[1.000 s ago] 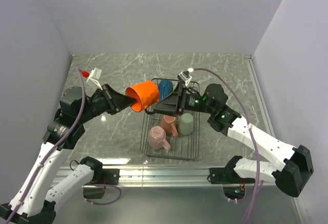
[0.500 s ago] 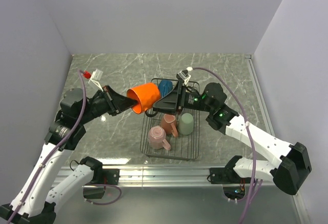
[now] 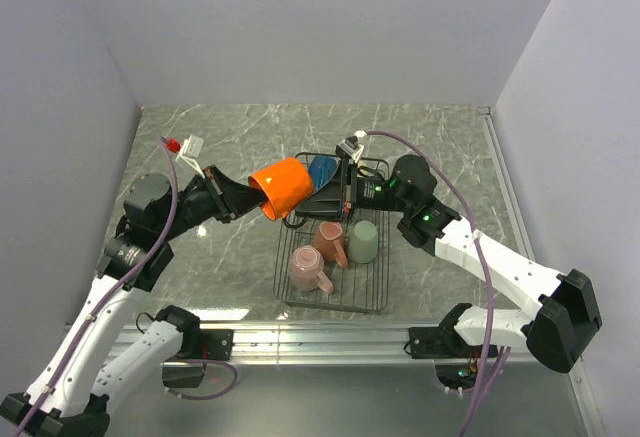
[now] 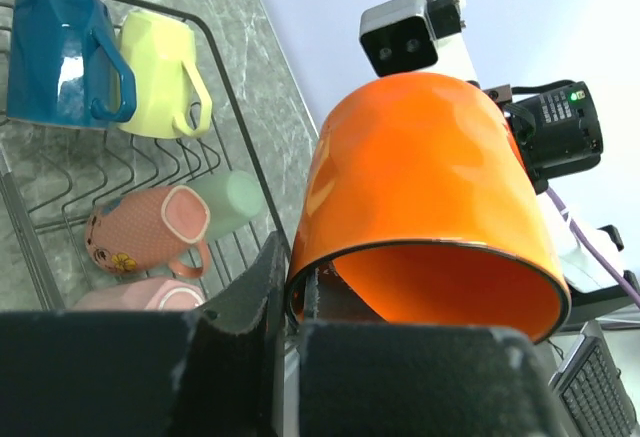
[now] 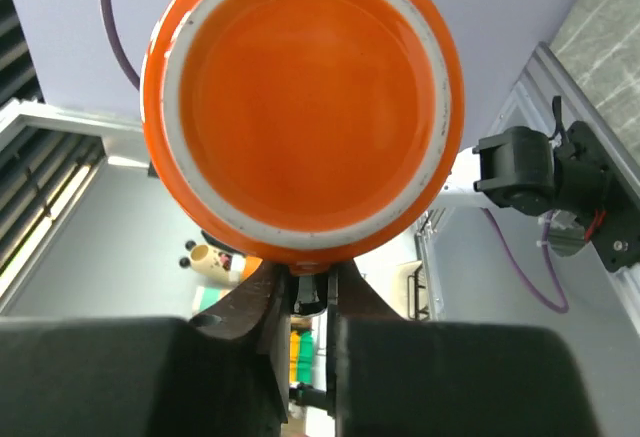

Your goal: Load the cups into the dish rack

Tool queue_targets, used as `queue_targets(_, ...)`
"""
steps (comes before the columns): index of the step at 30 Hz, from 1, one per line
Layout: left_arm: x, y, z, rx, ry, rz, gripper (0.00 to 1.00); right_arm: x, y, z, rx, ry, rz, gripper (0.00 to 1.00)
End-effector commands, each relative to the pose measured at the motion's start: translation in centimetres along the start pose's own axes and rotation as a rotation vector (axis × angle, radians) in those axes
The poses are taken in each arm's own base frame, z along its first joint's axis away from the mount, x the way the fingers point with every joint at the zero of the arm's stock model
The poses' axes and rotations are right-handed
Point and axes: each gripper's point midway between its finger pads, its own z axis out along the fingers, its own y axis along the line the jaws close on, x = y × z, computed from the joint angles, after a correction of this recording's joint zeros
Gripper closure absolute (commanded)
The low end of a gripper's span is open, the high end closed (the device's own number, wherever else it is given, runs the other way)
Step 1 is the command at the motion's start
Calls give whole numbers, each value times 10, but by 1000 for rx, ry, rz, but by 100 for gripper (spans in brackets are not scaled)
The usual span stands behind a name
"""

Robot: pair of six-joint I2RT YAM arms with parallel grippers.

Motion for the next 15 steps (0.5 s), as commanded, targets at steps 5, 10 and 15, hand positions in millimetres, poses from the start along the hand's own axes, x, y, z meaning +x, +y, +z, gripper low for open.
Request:
queue_targets(5,22,-12,-2,52,119,15,94,-10,20,4,-23,-39,-156,100)
queue_targets(10,29,9,0,-26,130,22,61,-8,12,-8,27,-71,-185,100)
queue_targets(15,34,29,2,-101,138,20,37,-15,-5,-34,138,-136,-203,100)
